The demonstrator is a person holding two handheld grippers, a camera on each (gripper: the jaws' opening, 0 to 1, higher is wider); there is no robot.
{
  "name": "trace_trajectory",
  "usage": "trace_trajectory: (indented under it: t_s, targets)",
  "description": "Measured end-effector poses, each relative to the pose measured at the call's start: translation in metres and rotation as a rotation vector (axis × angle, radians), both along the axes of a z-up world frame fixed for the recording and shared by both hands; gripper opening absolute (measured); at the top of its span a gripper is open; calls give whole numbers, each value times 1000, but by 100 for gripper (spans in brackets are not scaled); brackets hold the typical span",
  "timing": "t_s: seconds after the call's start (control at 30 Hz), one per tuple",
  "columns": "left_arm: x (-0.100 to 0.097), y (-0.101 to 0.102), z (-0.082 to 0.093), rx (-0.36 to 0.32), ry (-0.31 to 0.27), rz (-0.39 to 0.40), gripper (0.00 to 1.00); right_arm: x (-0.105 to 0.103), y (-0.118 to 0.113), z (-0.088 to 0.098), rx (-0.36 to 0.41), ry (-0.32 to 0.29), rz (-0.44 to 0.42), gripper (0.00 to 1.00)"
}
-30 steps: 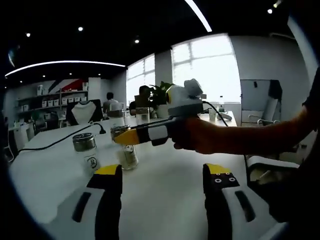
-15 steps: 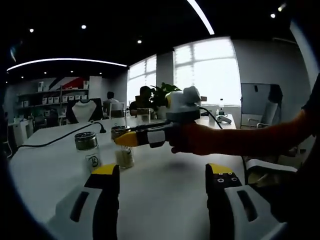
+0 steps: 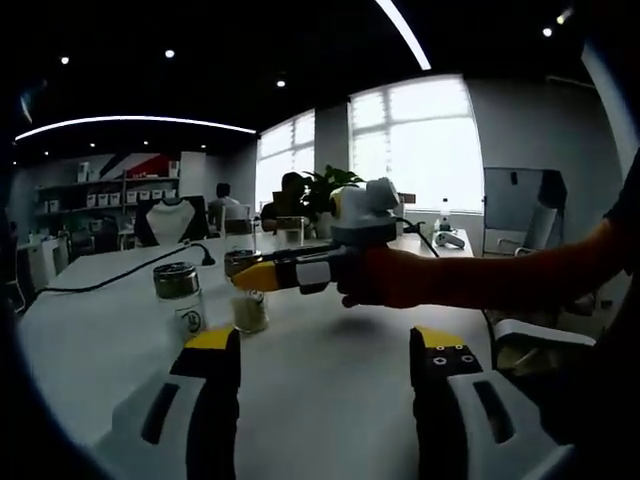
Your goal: Rotate the seasoning bottle until the label or dispensing opening points toward the visible target arrow and the bottle remains upright within the marked orientation range
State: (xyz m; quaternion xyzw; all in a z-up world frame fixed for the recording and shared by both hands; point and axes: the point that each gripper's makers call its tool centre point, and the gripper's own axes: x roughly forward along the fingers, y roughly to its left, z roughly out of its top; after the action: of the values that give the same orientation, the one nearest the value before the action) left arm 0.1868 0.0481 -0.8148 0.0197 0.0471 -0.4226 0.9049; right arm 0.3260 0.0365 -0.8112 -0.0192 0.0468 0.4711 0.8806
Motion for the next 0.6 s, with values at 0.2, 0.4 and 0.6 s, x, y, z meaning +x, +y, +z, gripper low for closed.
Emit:
trace_trajectory:
  t_s: [0.2,0.4,0.6]
  targets:
    - [-1,1,-1,0,7,-3,72,-2,-1,-3,24,44,0,31]
    - [-1,1,-1,0,4,-3,72,-6,-2,-6,13,49,-2,31]
    - [0,4,-2,3,4,3,72,-6,-2,-7,7,65,-18,31]
